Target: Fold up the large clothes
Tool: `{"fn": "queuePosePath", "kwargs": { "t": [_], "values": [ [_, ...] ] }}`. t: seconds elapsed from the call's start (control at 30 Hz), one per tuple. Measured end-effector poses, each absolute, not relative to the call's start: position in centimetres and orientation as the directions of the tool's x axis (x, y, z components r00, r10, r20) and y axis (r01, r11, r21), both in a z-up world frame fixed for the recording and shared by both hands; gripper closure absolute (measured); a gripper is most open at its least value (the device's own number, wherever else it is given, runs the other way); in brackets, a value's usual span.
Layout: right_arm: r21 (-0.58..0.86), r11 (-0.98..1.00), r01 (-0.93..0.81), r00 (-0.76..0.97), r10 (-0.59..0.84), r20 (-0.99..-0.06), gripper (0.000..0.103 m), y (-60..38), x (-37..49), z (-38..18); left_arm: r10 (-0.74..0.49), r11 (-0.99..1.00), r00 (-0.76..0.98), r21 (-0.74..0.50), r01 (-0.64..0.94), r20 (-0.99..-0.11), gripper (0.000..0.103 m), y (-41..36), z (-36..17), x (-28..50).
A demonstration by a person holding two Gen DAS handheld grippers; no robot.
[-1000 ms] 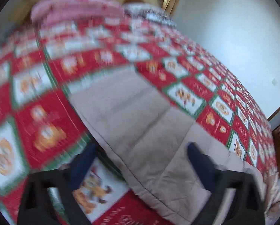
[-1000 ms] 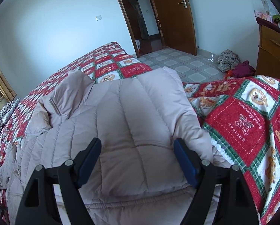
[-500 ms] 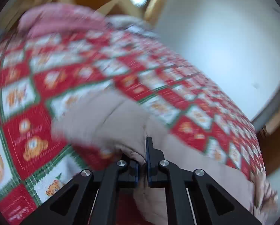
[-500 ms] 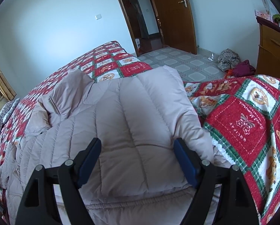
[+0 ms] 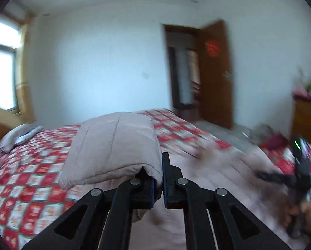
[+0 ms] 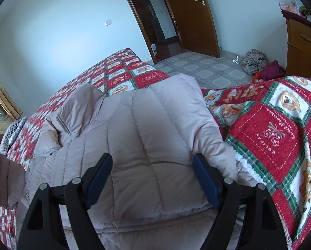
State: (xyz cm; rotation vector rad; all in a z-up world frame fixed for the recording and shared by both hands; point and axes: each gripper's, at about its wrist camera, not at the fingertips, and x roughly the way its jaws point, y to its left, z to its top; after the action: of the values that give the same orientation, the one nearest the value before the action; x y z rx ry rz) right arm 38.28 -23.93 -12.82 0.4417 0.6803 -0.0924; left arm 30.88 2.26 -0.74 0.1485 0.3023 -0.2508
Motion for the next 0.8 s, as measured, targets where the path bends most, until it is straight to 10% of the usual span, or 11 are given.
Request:
{"fn": "queuePosePath", "kwargs": {
  "t": [0.27,0.37,0.57,0.8],
  "values": [
    [0.387,0.895,0.22,0.78,0.077,-0.621,0.021,-24.1,38.3,-12.8,-0.212,0.879,0.797,0.247,0.409,-0.565,0.095,-7.5,-10.6,32.9],
    [0.392,0.894,0.219,0.779,0.082,-0.621,0.021,-24.2,38.2,-12.8,-0.196,0.824,0.724,0.289,0.488,-0.662,0.07,-9.8,-12.7,32.5],
    [0.394,0.893,0.219,0.78,0.083,-0.621,0.021,-24.3,38.2,-12.8,-0.248,0.77,0.713,0.313,0.555,-0.655,0.022,-7.9,-10.9,28.5],
    [0.363,0.92,0.146,0.844,0.075,-0.53,0.02,-22.8,36.1,-9.9,-0.357,0.884,0.724,0.037,0.466,-0.591,0.02,3.0,-6.3,25.5]
  ]
}}
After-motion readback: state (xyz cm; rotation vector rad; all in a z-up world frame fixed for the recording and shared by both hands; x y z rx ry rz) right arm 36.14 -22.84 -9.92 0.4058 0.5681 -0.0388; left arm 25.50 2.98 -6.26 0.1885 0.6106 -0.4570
